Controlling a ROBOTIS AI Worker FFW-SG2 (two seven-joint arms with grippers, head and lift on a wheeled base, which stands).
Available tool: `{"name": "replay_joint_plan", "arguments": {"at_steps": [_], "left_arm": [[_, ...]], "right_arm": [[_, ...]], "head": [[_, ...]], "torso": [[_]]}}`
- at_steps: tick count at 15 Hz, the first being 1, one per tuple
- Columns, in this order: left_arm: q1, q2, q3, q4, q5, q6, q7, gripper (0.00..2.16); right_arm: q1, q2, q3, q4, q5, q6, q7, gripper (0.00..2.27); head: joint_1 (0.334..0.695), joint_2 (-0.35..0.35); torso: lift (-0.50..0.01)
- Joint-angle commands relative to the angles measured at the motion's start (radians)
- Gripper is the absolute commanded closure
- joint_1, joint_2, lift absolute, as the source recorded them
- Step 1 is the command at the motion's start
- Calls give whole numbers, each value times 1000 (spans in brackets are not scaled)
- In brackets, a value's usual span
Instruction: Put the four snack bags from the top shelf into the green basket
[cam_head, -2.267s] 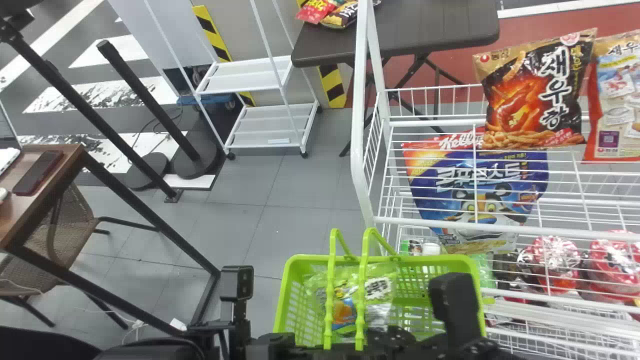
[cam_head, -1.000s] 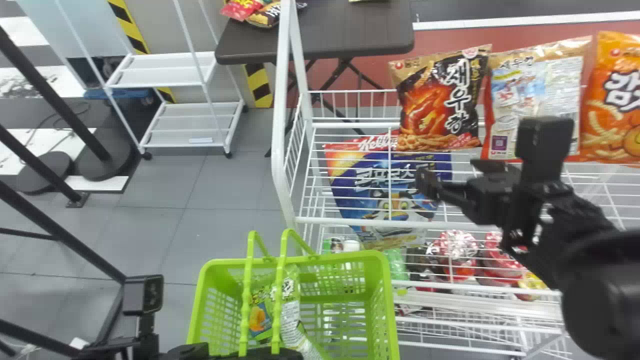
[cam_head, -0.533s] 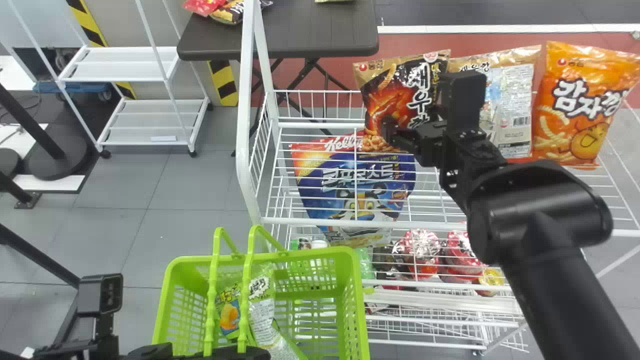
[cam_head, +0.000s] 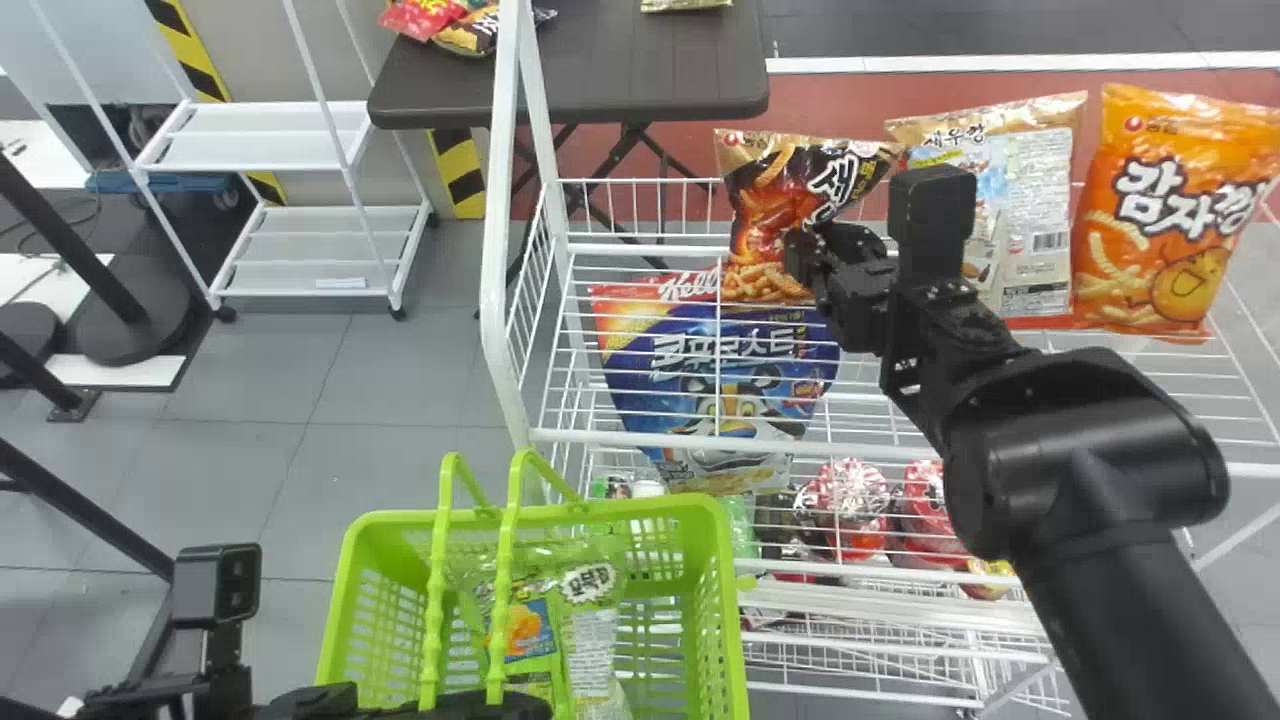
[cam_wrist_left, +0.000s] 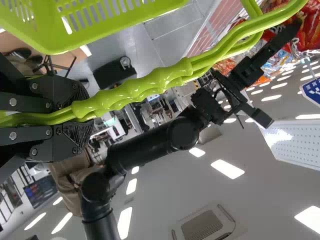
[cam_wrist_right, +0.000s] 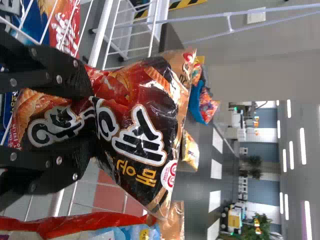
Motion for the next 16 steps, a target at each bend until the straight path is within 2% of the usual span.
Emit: {"name": "replay_joint_plan", "arguments": {"at_steps": [1, 4, 9, 13, 15, 16], "left_arm": [[0, 2, 0, 1, 0, 0, -10, 2145], [0, 5, 2, 4, 0, 0, -10, 2145], [-3, 5, 0, 11, 0, 0, -10, 2145], [2, 5, 3, 11, 0, 3, -10, 2145], [3, 3, 5, 11, 0, 3, -10, 2145], [5, 3, 5, 9, 0, 3, -10, 2145]], "right_arm": [[60, -2, -19, -76, 0, -9, 0, 2240], [213, -3, -59, -296, -4, 31, 16, 2243], [558, -11, -63, -741, -105, 135, 55, 2243], [681, -23, 26, -832, -118, 298, 128, 2240], [692, -35, 67, -830, -150, 405, 155, 2243], [699, -46, 92, -827, -150, 417, 154, 2240]], "head": [[695, 77], [695, 68], [695, 63], [695, 152], [695, 213], [695, 275]], "torso": [[0], [0], [0], [0], [0], [0]]}}
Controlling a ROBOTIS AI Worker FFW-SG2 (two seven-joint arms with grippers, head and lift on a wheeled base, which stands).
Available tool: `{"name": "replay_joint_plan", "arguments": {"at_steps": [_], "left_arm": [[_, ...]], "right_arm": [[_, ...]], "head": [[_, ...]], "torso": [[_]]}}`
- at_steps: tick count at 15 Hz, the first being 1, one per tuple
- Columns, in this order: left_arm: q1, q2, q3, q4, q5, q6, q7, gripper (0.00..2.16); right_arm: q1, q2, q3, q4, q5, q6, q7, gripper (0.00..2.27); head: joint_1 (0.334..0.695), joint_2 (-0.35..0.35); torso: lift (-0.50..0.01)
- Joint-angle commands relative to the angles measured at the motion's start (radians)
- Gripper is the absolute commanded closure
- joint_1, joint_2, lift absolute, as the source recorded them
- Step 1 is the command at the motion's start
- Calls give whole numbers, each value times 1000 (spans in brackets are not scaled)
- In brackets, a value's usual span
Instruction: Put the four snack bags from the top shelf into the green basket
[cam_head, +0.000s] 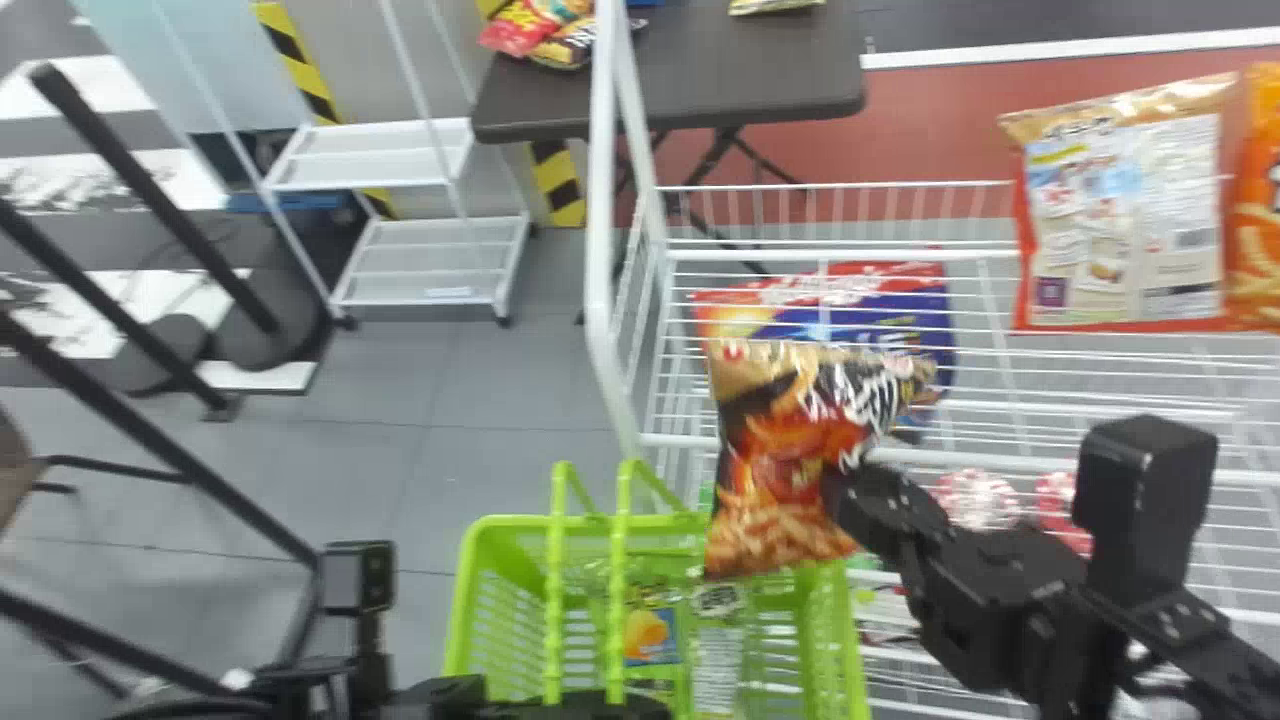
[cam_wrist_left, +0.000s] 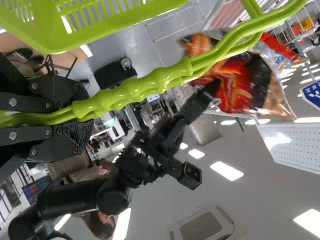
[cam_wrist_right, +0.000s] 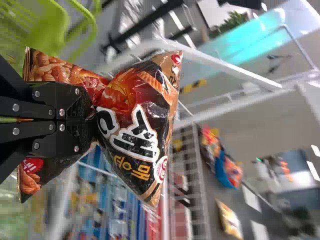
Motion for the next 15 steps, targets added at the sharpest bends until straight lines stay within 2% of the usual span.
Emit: {"name": "replay_joint_plan", "arguments": {"at_steps": [1, 3, 7, 11, 12, 13, 14, 15], "left_arm": [[2, 0, 0, -1, 0, 0, -10, 2145], [2, 1, 0, -1, 0, 0, -10, 2145], [-3, 0, -4, -1, 0, 0, -10, 2145], [-6, -2, -4, -1, 0, 0, -10, 2145], [-6, -2, -4, -1, 0, 0, -10, 2145], [-6, -3, -4, -1, 0, 0, -10, 2145], [-6, -3, -4, -1, 0, 0, -10, 2145], [-5, -2, -3, -1, 0, 0, -10, 2145]], "right_arm": [[21, -17, 51, 6, -9, 42, 1, 2243], [37, -34, 90, 15, -22, 42, 5, 2243], [-13, -37, 155, 108, -30, 146, -1, 2240], [-198, -18, 306, 380, -41, 66, -50, 2213], [-250, -6, 333, 447, -48, 54, -57, 1993], [-273, 5, 346, 480, -59, 54, -56, 1440], [-284, 6, 358, 492, -58, 51, -56, 269], [-283, 2, 358, 487, -61, 36, -48, -2]], "head": [[695, 307], [695, 350], [695, 350], [695, 350], [695, 350], [695, 350], [695, 350], [695, 350]], "torso": [[0], [0], [0], [0], [0], [0], [0], [0]]}}
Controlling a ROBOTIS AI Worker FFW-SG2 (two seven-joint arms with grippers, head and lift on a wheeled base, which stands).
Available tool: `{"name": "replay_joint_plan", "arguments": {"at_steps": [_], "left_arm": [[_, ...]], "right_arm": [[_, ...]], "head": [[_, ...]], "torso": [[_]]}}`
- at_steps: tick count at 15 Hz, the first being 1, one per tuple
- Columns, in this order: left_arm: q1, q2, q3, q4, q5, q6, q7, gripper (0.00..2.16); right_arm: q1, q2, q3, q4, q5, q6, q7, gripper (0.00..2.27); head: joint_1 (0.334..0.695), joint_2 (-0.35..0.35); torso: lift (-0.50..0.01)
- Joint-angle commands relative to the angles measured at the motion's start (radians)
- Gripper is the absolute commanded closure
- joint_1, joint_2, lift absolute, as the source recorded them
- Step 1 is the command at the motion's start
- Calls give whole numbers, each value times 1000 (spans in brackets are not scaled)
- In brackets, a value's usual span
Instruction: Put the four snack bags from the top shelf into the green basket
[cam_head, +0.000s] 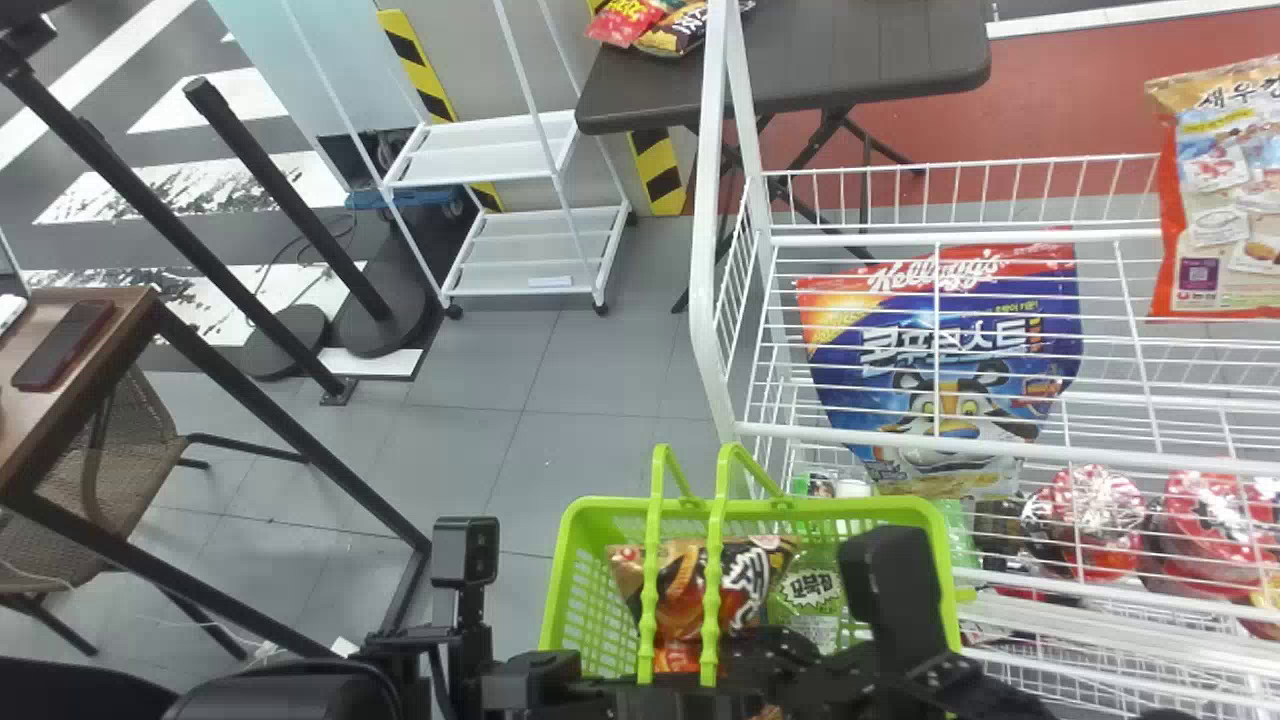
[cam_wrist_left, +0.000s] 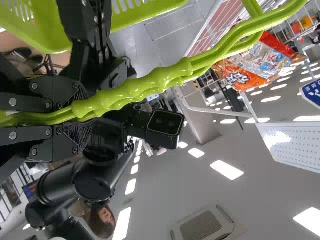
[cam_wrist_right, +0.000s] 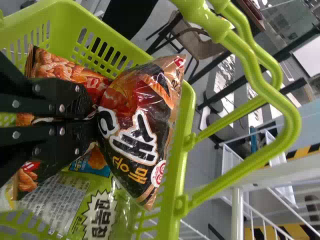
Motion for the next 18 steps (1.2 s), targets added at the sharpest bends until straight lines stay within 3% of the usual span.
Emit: {"name": "replay_joint_plan", "arguments": {"at_steps": [1, 5, 8, 11, 14, 15, 18], "left_arm": [[4, 3, 5, 0, 0, 0, -10, 2145], [1, 4, 1, 2, 2, 0, -10, 2145], [1, 4, 0, 3, 6, 0, -10, 2145], [1, 6, 0, 3, 8, 0, -10, 2145], [1, 6, -2, 2, 8, 0, -10, 2145], [3, 6, -2, 0, 9, 0, -10, 2145], [11, 6, 1, -5, 11, 0, -10, 2145]], "right_arm": [[5, -7, 0, -15, -8, -27, 13, -2], [140, -55, -167, -268, -21, 126, 96, 39], [224, -55, -365, -402, -57, 212, 168, 39], [220, -46, -576, -448, -56, 225, 173, 39], [97, -41, -645, -383, 31, 139, 130, 39], [39, -39, -659, -334, 62, 108, 114, 39], [-135, -39, -676, -145, 130, 7, 84, 43]], "head": [[695, 350], [695, 350], [695, 350], [695, 350], [695, 174], [695, 79], [695, -17]], "torso": [[0], [0], [0], [0], [0], [0], [0]]}}
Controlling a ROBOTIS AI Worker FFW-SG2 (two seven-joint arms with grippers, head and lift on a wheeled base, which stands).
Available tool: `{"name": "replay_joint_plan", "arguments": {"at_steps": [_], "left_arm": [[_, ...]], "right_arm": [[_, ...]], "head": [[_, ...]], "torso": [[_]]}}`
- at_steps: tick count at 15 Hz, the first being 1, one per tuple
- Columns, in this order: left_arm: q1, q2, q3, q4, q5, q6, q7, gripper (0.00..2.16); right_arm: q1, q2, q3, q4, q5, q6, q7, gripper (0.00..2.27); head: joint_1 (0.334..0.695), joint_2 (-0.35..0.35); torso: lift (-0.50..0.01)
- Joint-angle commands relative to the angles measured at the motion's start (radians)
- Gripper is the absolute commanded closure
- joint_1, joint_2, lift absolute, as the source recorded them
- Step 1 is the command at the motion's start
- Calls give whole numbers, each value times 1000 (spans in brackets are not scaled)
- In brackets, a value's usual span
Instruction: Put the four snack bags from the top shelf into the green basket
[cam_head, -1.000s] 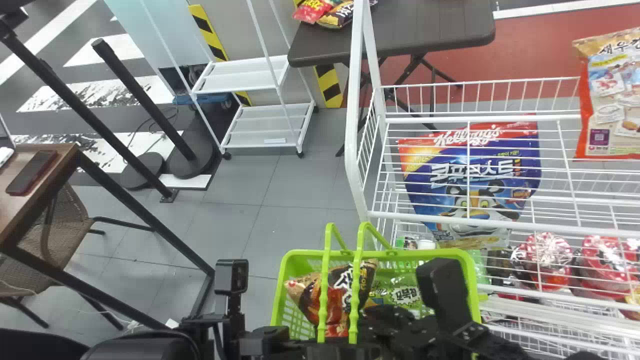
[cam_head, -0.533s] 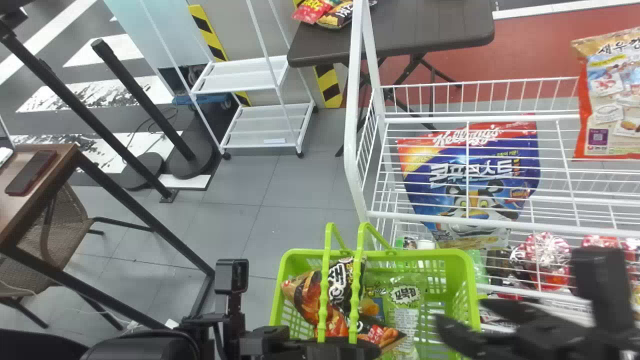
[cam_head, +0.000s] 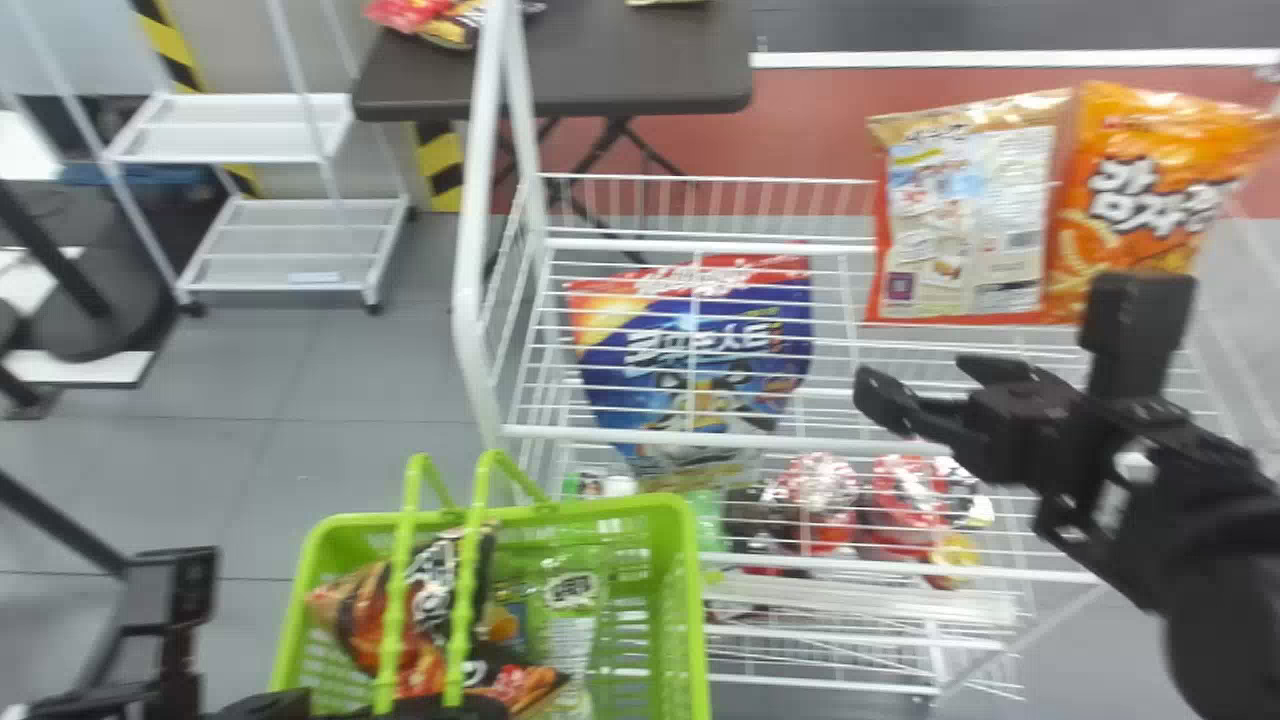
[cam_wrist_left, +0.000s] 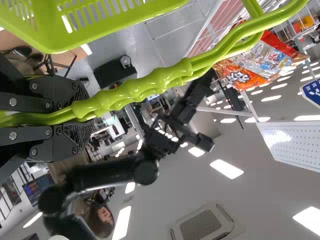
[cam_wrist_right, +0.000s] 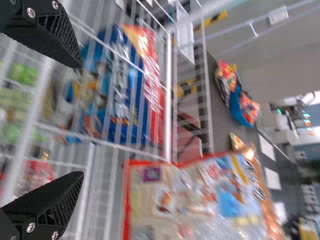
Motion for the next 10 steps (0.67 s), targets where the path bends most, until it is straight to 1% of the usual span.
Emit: {"name": "replay_joint_plan", "arguments": {"at_steps": [1, 2, 4, 6, 8, 9, 10], "left_arm": [[5, -2, 4, -4, 1, 0, -10, 2145], [5, -2, 4, -4, 1, 0, -10, 2145], [5, -2, 6, -4, 1, -3, -10, 2145], [0, 0, 1, -4, 1, 0, -10, 2145], [-9, 0, -2, -1, -1, 0, -10, 2145], [-11, 2, -2, 0, 1, 0, -10, 2145], [-11, 5, -2, 2, 1, 0, -10, 2145]], "right_arm": [[-132, 0, -5, 140, 63, -61, -9, 43], [-184, 0, -12, 192, 77, -70, -26, 46], [-269, 0, -23, 287, 81, -73, -31, 46], [-349, 0, -20, 397, 111, -85, -31, 46], [-391, 2, -17, 475, 157, -113, -38, 76], [-402, 3, -19, 497, 160, -116, -44, 221], [-404, 2, -19, 506, 158, -116, -44, 606]], "head": [[695, -40], [695, -56], [695, -95], [695, -111], [695, -122], [695, -128], [695, -133]], "torso": [[0], [0], [0], [0], [0], [0], [0]]}}
